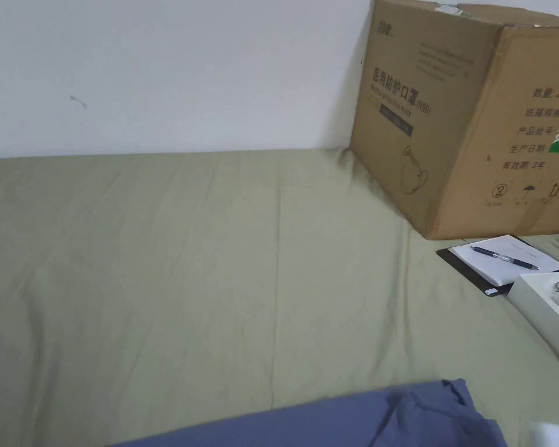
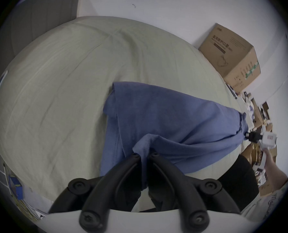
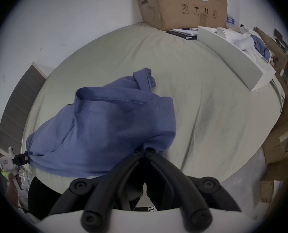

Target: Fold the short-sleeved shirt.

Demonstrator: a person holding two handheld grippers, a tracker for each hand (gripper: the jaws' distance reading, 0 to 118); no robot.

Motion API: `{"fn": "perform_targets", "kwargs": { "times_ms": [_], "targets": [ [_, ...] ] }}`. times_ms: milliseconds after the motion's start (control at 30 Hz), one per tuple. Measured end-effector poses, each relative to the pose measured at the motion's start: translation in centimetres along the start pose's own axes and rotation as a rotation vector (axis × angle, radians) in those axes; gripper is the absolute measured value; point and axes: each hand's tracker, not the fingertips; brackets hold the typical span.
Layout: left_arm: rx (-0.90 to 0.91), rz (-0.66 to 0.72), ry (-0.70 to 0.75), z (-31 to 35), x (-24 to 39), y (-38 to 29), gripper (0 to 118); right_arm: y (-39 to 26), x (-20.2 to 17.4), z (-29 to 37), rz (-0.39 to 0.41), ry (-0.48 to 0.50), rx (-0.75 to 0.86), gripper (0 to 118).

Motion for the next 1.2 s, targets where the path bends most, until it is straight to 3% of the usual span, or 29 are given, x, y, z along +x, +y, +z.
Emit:
{"fn": "perform_targets", "kwargs": {
  "times_ms": [67,100,133,167,200,233,267,367,467,533,633,700,733,767,833,867,900,1000,1100,1200],
  "targets": [
    [0.007,0.0,0.013,0.1,0.2,0.2,12,0.1,-0.6,-0.2,0.006,-0.02,0.005,5],
    [0.016,-0.006,0.02,0.4,0.4,0.3,26,0.2,-0.8,0.1,0.018,-0.032,0.019,13],
    [0.038,-0.019,0.033,1.0,0.5,0.5,50,0.4,-1.0,0.5,0.045,-0.037,0.04,27],
    [0.06,-0.042,0.047,1.6,0.8,0.7,95,0.5,-1.6,1.2,0.074,-0.065,0.05,72],
    [0.073,-0.064,0.109,2.3,1.2,1.1,117,0.7,-1.8,1.7,0.094,-0.095,0.049,110],
    [0.093,-0.09,0.154,3.2,1.4,1.5,116,1.0,-2.0,2.4,0.101,-0.126,0.043,116],
    [0.172,-0.13,0.151,4.9,1.8,1.8,115,0.7,-2.2,4.2,0.114,-0.126,0.123,108],
    [0.329,-0.236,0.18,10.2,5.3,2.3,115,0.9,-4.0,9.1,0.124,-0.056,0.196,111],
    [0.481,-0.274,0.116,15.0,8.4,2.5,116,1.4,-7.8,14.6,0.172,0.088,0.332,116],
    [0.541,-0.255,0.05,17.4,10.6,2.5,115,0.9,-10.9,17.7,0.228,0.177,0.438,115],
    [0.686,-0.247,0.018,19.2,13.3,1.8,110,-0.8,-15.3,20.4,0.313,0.211,0.722,100],
    [0.807,-0.242,0.004,19.8,14.9,0.6,107,-2.6,-17.5,20.9,0.331,0.166,0.952,92],
    [0.862,-0.246,-0.006,19.8,15.5,0.0,98,-3.4,-18.5,21.2,0.313,0.135,1.04,78],
    [0.912,-0.245,-0.016,20.0,16.1,-0.6,74,-3.9,-19.3,21.3,0.294,0.134,1.095,54],
    [1.003,-0.271,0.023,20.2,17.5,-1.5,6,-4.9,-20.5,21.3,0.281,0.148,1.163,18],
    [1.04,-0.291,0.07,19.6,16.8,-2.2,0,-5.2,-21.1,21.3,0.286,0.112,1.171,0],
    [1.064,-0.314,0.074,19.5,16.8,-2.6,0,-5.6,-21.8,21.4,0.294,0.041,1.152,0],
    [1.065,-0.323,0.061,20.4,17.4,-3.7,0,-6.4,-21.7,22.1,0.33,0.129,1.118,0],
    [1.059,-0.339,0.069,21.3,16.3,-3.6,0,-6.7,-21.2,22.8,0.351,0.132,1.087,0],
    [0.718,-0.398,0.024,21.6,14.7,1.0,0,-6.5,-20.7,23.2,0.379,0.132,1.025,0]
  ]
}}
